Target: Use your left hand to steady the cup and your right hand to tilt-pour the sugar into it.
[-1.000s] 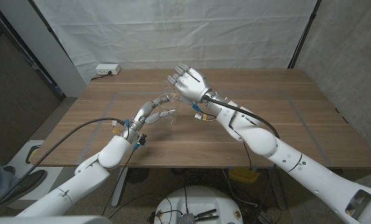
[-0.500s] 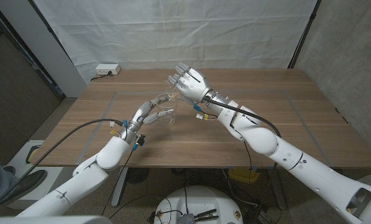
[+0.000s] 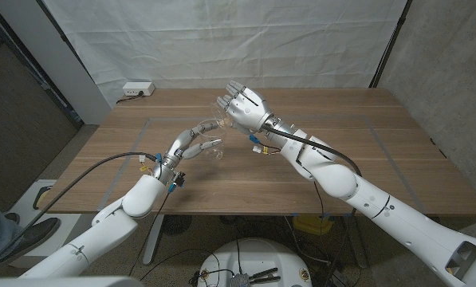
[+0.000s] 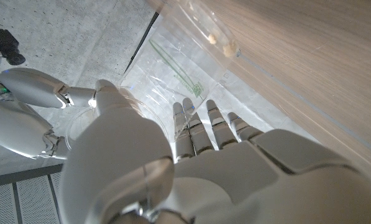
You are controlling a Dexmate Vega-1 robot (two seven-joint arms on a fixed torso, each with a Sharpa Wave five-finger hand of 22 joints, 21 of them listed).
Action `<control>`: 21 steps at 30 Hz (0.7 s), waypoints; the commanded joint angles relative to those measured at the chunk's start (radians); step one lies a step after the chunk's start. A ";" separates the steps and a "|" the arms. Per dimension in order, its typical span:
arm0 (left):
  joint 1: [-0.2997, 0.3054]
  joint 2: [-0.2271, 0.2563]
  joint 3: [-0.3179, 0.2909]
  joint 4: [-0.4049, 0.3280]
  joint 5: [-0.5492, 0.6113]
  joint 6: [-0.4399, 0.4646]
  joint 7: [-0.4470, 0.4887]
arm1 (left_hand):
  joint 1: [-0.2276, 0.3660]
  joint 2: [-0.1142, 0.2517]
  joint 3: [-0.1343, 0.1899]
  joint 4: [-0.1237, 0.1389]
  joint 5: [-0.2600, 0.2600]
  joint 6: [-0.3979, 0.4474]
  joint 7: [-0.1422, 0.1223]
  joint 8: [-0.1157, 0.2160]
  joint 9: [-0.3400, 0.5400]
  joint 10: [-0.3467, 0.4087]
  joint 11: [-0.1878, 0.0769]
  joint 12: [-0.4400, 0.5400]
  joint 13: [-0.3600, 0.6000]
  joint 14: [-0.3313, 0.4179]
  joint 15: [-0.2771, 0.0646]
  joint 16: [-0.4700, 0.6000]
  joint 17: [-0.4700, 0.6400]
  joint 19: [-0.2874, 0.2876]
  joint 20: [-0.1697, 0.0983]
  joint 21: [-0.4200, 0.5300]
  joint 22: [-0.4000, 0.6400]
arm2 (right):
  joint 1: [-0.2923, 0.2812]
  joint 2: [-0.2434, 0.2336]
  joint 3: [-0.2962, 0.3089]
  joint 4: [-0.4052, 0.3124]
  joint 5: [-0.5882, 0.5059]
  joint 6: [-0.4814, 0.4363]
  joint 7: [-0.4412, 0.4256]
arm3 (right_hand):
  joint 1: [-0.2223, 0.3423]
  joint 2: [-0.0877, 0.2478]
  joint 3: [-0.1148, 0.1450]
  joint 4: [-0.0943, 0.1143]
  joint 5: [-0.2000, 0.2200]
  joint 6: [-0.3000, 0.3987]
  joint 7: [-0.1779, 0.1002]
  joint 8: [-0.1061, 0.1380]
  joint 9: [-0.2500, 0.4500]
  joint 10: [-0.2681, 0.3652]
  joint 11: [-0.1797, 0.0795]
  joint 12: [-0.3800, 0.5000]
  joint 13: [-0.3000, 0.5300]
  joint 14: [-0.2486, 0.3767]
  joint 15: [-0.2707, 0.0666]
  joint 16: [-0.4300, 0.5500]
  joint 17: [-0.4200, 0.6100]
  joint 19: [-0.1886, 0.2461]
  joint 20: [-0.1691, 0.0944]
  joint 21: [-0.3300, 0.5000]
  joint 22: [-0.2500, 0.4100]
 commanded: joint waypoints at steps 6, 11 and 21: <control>0.001 0.002 -0.007 -0.010 -0.014 0.011 -0.006 | 0.001 0.007 -0.010 -0.002 -0.004 0.003 0.004 -0.004 0.006 0.007 0.003 -0.002 0.003 0.008 -0.032 -0.002 0.002 0.004 0.002 0.001 0.004 | 0.012 -0.024 0.000 -0.017 -0.044 0.020 -0.036 | 0.014 0.004 0.007 -0.007 0.001 0.073 -0.082 -0.001 0.001 0.003 -0.012 -0.004 0.005 0.003 -0.118 -0.002 -0.001 -0.014 -0.053 -0.003 0.003; 0.000 0.003 -0.006 -0.012 -0.017 0.016 -0.011 | 0.002 0.008 -0.012 -0.001 -0.004 0.004 0.004 -0.005 0.006 0.007 0.002 -0.002 0.003 0.008 -0.032 -0.003 0.002 0.004 0.002 0.000 0.004 | 0.018 -0.021 -0.001 -0.011 -0.037 0.028 -0.037 | 0.029 0.003 0.012 -0.014 0.003 0.075 -0.090 -0.002 0.001 0.000 -0.019 -0.007 0.005 0.000 -0.121 -0.004 -0.002 -0.019 -0.057 -0.004 0.003; -0.007 -0.003 -0.001 -0.008 -0.018 0.014 -0.015 | 0.004 0.009 -0.014 -0.001 -0.004 0.006 0.004 -0.005 0.006 0.007 0.000 -0.003 0.003 0.009 -0.031 -0.003 0.002 0.004 0.004 0.000 0.004 | 0.034 -0.029 -0.004 -0.013 -0.036 0.059 -0.004 | 0.038 0.003 0.015 -0.018 0.004 0.076 -0.095 -0.003 0.001 0.001 -0.025 -0.009 0.005 -0.003 -0.123 -0.005 -0.002 -0.026 -0.060 -0.005 0.004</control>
